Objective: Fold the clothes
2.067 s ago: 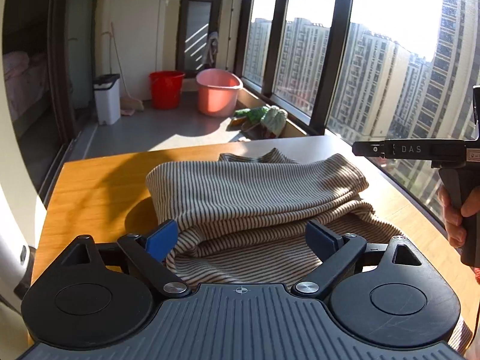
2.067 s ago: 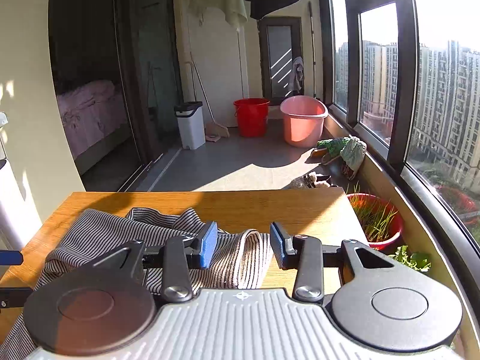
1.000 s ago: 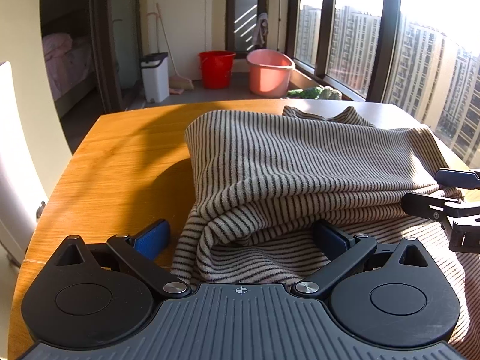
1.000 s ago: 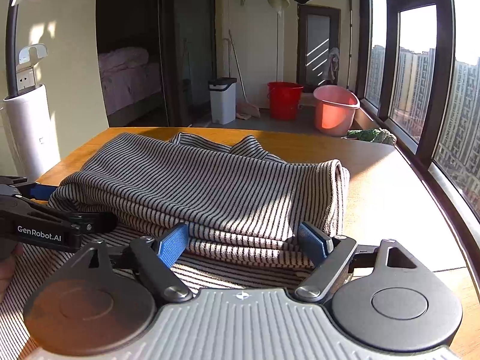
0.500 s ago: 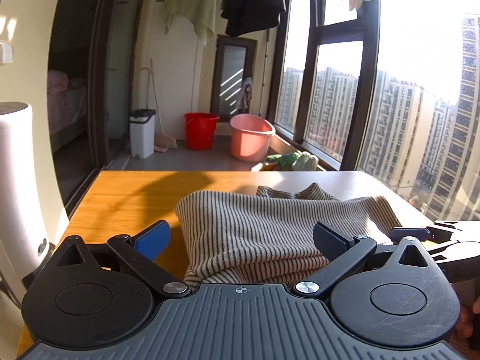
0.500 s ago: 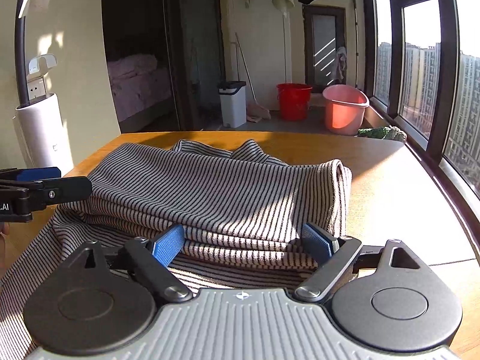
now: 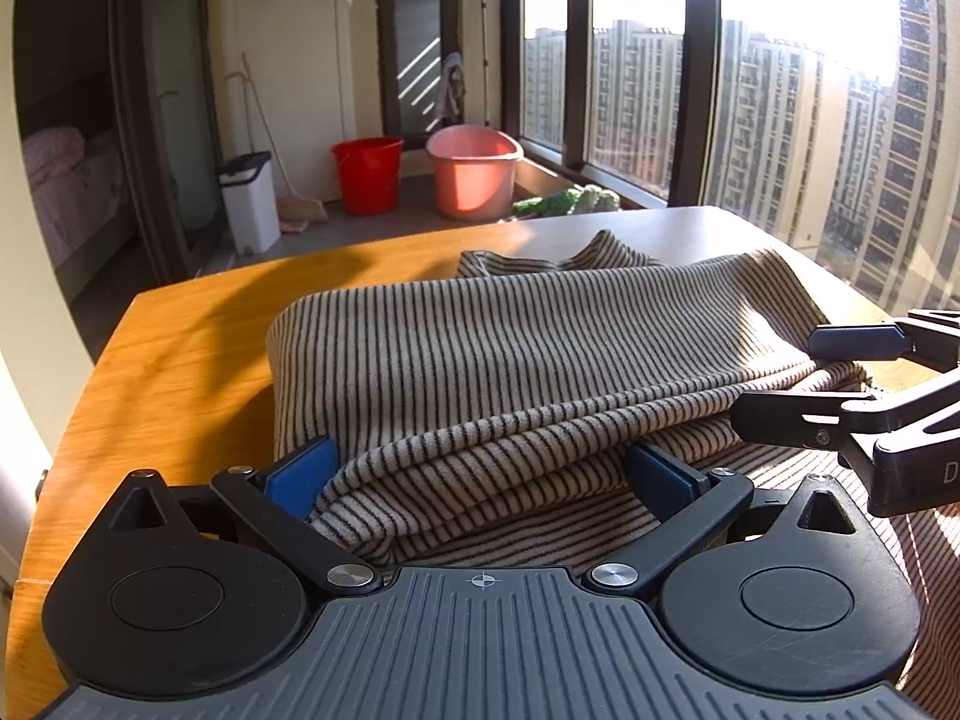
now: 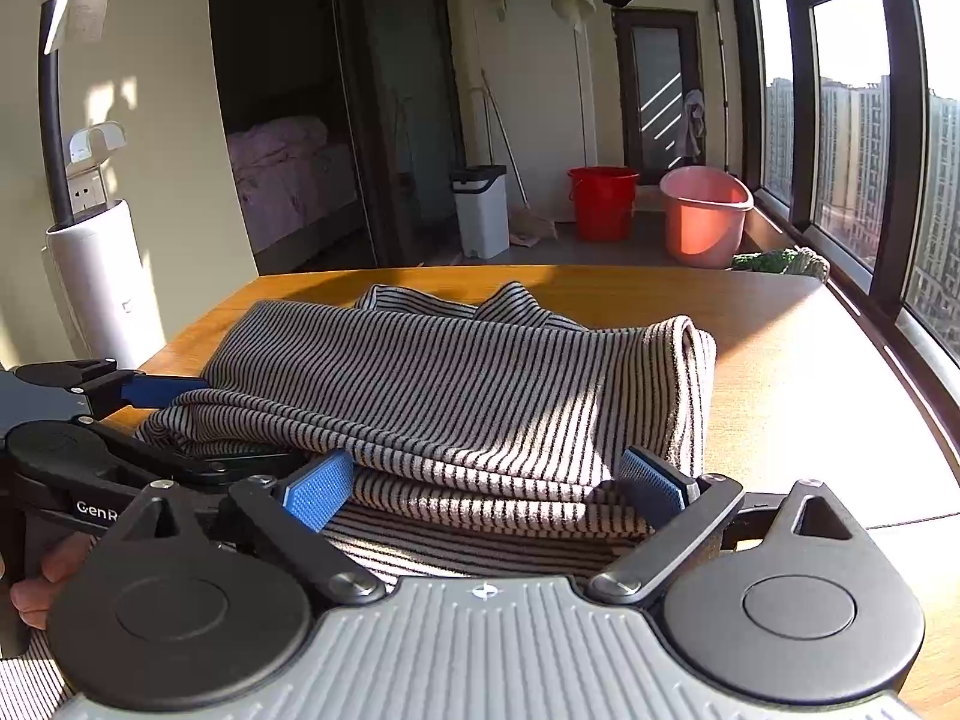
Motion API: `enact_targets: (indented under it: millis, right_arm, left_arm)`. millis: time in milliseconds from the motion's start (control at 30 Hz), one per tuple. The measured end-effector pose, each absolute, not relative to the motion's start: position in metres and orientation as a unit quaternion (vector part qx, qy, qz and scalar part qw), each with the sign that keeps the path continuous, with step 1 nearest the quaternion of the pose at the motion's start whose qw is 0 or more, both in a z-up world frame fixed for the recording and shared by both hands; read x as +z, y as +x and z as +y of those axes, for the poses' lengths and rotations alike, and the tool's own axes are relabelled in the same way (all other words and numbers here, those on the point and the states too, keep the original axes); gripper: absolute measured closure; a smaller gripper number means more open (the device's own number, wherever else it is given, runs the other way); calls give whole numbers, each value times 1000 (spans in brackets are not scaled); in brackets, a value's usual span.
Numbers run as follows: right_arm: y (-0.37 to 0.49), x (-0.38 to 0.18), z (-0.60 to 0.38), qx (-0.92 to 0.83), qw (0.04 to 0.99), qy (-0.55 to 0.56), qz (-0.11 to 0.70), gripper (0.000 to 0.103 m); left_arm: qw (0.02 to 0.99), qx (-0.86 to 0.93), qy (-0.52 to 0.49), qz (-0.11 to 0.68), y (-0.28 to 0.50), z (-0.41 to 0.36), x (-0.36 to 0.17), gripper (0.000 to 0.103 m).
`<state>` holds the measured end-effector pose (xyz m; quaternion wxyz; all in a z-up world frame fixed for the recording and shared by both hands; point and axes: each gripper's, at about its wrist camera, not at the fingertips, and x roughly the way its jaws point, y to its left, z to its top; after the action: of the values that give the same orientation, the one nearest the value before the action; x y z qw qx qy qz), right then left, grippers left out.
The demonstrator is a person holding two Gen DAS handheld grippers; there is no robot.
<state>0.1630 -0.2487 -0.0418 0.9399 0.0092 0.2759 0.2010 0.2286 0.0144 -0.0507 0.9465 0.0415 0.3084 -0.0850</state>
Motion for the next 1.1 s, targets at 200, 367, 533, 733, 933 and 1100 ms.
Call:
enact_targets:
  millis: [200,367,533,733,933,1100]
  right_arm:
    - [162,-42,-253,208,939,26,273,5]
    - [158,-24,-245,172,953,-2,249,52]
    - [183,-11,-246,147,948,22,281,52]
    - [183,-44,-237,143,944,-30,297,52]
    - [164,-18,-243,124,951,-35,282,52]
    - [176,-33,-255,112,931,-37,345,36]
  left_arm:
    - [947,-84,44,307,224,15,-52,0]
    - [946,-79,52,309,221,13,-53,0]
    - [947,-78,53,308,219,15,-51,0]
    - [947,-81,49,307,218,18,-51,0]
    - [947,-80,48,307,219,20,-50,0]
    - [947,-81,48,307,219,20,-50,0]
